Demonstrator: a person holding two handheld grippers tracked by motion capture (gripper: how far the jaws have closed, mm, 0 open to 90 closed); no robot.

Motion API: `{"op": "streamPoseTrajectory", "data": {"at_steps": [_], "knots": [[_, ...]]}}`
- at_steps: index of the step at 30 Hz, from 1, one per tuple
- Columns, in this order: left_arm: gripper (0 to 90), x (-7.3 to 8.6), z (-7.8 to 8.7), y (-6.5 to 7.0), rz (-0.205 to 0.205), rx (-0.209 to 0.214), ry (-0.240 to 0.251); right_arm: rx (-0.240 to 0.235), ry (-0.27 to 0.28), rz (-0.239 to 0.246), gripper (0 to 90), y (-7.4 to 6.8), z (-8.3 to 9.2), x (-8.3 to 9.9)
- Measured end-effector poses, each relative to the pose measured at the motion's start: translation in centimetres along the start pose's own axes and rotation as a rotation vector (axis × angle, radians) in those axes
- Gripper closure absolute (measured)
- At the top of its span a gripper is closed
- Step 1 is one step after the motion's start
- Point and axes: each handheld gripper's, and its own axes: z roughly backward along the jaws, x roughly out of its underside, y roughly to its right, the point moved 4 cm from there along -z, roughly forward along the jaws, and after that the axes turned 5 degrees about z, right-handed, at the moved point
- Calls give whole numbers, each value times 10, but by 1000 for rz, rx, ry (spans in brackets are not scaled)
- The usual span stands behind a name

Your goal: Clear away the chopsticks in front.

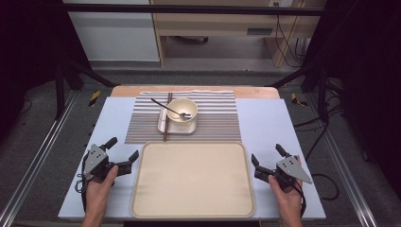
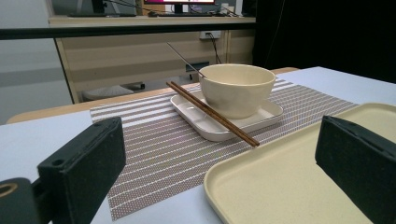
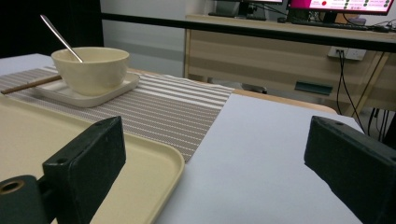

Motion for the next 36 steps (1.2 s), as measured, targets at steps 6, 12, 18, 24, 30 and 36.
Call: {"op": "streamPoseTrajectory", "data": {"at_steps": [6,12,18,24,30,36], "knots": [[16,-3,2,4,-19,17,4,9,-19,29,51,-3,-1,0],[22,-7,6,13,-41,45,-12,27,-76,50,80,-7,-1,2],[60,-4,0,18,-50,22,-122,25,-106,31,112,-9,-1,1],[69,-19,-23,25,-112,38,-203,23,-106,28,134,-10,3,-5],[88,-43,-48,35,-117,70,-244,22,-104,20,147,-8,6,-6],[122,-61,-73,36,-113,46,-269,44,-100,34,155,-7,7,-7]]}}
